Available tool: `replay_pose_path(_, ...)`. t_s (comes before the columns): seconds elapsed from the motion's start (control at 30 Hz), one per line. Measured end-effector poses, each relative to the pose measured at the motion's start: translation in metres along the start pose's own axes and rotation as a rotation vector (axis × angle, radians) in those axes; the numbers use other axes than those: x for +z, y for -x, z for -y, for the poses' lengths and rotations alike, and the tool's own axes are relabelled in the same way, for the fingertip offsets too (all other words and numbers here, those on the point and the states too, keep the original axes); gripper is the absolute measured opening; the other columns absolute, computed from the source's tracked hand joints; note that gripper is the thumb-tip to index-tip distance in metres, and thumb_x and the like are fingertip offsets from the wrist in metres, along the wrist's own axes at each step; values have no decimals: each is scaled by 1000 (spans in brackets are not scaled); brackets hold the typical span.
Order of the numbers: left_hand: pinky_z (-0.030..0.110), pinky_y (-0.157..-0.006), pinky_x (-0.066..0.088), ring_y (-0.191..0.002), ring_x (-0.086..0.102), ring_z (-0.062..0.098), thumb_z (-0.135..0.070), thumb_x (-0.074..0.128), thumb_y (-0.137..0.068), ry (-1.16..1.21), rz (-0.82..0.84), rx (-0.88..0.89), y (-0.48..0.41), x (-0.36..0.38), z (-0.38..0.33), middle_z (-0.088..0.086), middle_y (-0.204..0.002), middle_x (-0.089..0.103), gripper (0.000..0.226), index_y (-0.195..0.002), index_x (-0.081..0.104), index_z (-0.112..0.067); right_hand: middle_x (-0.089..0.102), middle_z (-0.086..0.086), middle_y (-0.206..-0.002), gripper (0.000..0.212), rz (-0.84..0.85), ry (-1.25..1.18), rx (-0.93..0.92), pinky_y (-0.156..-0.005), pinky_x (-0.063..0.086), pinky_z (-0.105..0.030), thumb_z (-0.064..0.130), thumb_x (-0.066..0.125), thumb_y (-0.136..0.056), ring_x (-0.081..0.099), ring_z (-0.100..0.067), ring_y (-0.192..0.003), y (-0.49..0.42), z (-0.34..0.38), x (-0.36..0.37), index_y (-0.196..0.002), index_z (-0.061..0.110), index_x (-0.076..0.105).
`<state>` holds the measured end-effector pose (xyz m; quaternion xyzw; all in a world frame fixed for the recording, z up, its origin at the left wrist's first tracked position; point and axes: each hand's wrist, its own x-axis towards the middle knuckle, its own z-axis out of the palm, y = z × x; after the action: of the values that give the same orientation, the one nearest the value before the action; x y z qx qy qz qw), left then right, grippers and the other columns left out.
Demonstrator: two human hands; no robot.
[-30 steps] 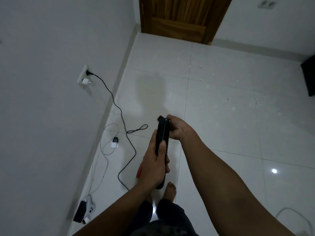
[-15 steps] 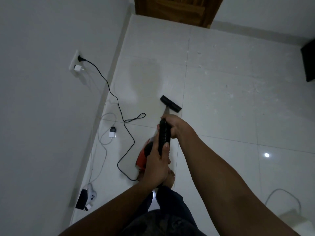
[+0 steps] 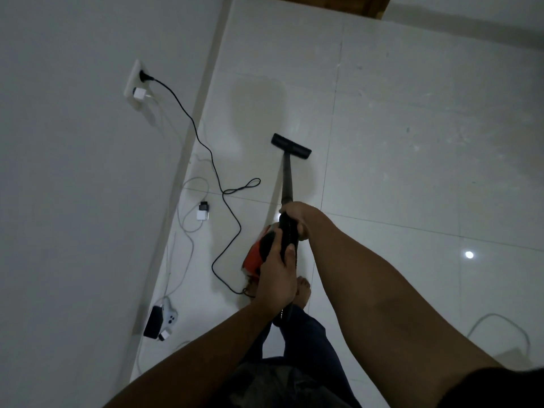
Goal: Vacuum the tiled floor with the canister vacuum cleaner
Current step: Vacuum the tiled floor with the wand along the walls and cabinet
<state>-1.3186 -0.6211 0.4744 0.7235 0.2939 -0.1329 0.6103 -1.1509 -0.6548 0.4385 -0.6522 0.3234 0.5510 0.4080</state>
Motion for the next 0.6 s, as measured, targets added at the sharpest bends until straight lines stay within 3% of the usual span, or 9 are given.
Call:
replay_pose_path(0.07,28,-97,53,-101,61,-8,-39,34,-106,3,0,0,-1,1,14,-4,-126,64,50,-155,26,-33,61,-17,-100,35,-26,-46,-5,-52,51,-33,21,49,-99,60,-28,-70,-11,-9,6,-128,0,49)
replay_pose_path(0.1,25,-97,52,-100,60,-10,-37,35,-107,2,-1,3,-2,2,19,-4,-128,63,50,-155,27,-32,60,-17,-101,37,-49,-41,-46,-56,51,-34,19,48,-99,60,-28,-73,-16,-13,10,-131,2,48)
replay_pose_path(0.2,5,-74,48,-80,60,-19,-31,36,-107,3,35,-23,-4,3,21,-10,-109,61,51,-156,24,-30,58,-16,-111,44,-146,139,-232,-73,53,-36,14,48,-99,60,-30,-94,-35,-18,17,-141,4,41)
replay_pose_path(0.3,16,-81,54,-85,63,-8,-31,41,-106,64,65,-84,-11,3,24,-12,-107,62,51,-155,27,-32,56,-18,-122,55,-186,291,-277,-90,53,-37,8,49,-98,59,-31,-109,-50,-19,15,-150,4,30)
replay_pose_path(0.37,26,-87,56,-86,61,-6,-30,44,-105,54,79,-84,-19,5,24,-17,-102,61,52,-155,29,-32,55,-15,-113,54,-192,278,-284,-89,52,-38,7,49,-96,59,-29,-100,-56,-17,12,-148,8,32)
replay_pose_path(0.47,21,-90,52,-96,60,-9,-35,44,-104,33,46,-39,-33,7,28,-18,-109,64,50,-153,35,-31,56,-13,-106,42,-184,196,-313,-92,53,-44,14,45,-96,57,-27,-92,-70,-14,8,-138,10,44)
replay_pose_path(0.53,35,-97,52,-111,62,6,-39,44,-102,22,41,-40,-40,6,35,-9,-129,62,52,-153,34,-34,58,-16,-109,43,-165,105,-312,-94,54,-51,15,44,-94,60,-30,-93,-82,-16,7,-138,14,44)
replay_pose_path(0.6,41,-85,55,-97,67,15,-35,44,-104,14,55,-45,-43,6,39,-1,-130,63,51,-153,32,-34,58,-20,-114,55,-140,14,-298,-88,57,-48,13,44,-91,61,-34,-93,-91,-21,7,-145,23,35)
